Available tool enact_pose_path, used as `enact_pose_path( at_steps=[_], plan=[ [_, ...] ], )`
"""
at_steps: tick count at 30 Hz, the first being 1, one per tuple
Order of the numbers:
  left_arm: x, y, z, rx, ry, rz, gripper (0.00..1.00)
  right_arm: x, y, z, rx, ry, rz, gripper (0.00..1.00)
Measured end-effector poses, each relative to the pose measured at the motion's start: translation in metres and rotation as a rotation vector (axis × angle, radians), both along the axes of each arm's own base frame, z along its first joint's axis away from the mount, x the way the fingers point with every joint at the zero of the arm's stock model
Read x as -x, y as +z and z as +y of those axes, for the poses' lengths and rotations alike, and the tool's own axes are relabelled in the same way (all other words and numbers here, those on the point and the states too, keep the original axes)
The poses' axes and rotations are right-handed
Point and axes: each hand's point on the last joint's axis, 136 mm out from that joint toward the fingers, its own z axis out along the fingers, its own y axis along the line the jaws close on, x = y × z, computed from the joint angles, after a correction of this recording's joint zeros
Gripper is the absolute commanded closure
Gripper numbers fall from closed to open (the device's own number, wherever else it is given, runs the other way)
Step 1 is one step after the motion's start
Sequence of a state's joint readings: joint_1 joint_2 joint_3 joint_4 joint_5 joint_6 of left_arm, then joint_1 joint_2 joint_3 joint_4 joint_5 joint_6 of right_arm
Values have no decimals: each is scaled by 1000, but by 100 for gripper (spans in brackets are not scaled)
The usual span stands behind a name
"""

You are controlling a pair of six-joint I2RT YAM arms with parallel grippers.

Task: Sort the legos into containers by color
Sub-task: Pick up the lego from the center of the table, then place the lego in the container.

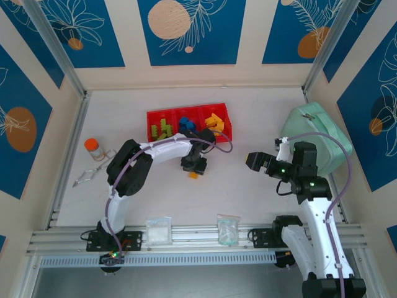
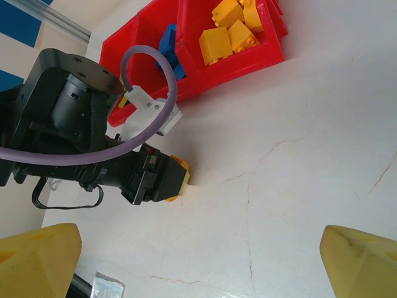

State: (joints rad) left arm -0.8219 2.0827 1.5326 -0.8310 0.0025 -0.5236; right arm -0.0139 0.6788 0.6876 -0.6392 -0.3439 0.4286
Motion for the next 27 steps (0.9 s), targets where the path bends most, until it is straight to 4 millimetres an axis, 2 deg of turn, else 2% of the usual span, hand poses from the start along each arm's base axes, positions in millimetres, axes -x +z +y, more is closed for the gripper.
enact_pose_path(
  at_steps=[6, 11, 13, 18, 20, 24, 27],
  plan=[
    [-5, 12, -9, 56, 7, -62, 87, 0, -8, -3, 6, -22, 22, 1],
    [-25, 50, -18, 104, 21, -177, 88, -2, -9, -7, 15, -45, 25, 1],
    [-42, 72, -27, 137, 33, -256, 88, -2, -9, -8, 19, -51, 23, 1],
    [-97, 136, -45, 266, 116, -529, 100, -1, -6, -9, 20, -59, 7, 1],
    [-118, 155, -52, 317, 151, -632, 100, 0, -4, -9, 20, -63, 2, 1],
    [-164, 185, -66, 370, 213, -820, 100, 1, -2, -10, 20, -63, -12, 1],
    [-195, 195, -79, 390, 245, -929, 100, 1, -1, -10, 20, -64, -16, 1]
  ],
)
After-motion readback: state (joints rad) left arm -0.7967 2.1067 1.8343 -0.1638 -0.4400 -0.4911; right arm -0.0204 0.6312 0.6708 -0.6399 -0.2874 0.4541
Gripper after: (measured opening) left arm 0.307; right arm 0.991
